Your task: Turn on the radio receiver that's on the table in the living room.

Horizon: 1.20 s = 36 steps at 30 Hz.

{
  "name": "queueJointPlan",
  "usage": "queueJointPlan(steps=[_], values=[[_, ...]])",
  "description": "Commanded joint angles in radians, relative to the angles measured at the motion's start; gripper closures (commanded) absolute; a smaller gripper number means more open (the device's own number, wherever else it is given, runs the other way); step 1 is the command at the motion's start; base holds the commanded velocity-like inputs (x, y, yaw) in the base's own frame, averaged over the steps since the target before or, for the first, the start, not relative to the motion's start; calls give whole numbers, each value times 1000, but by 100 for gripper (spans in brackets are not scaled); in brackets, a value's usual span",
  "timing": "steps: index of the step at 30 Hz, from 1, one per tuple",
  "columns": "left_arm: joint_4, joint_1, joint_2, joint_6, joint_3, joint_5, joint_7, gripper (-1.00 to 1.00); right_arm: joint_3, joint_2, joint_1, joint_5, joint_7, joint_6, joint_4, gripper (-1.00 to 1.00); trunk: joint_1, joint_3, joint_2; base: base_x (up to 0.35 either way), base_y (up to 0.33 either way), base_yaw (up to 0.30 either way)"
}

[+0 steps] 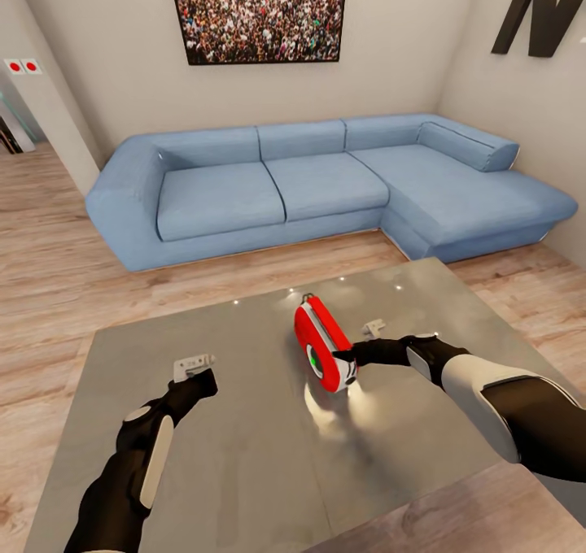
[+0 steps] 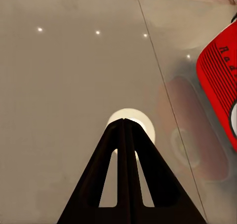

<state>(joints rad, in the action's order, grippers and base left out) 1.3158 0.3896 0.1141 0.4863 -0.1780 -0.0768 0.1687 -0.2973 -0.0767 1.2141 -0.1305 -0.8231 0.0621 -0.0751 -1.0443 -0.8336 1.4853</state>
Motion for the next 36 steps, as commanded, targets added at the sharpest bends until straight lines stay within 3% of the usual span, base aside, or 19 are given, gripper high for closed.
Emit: queueJointPlan(steps=[1,36], values=[[0,0,-1,0,0,0,0,100,0,0,0,0,0,0,0,-100,4,3,-7,0,0,0],[-1,0,-3,-1,-2,0,2,100,0,0,0,0,-10,2,0,-100,138,113,-252,0,0,0]])
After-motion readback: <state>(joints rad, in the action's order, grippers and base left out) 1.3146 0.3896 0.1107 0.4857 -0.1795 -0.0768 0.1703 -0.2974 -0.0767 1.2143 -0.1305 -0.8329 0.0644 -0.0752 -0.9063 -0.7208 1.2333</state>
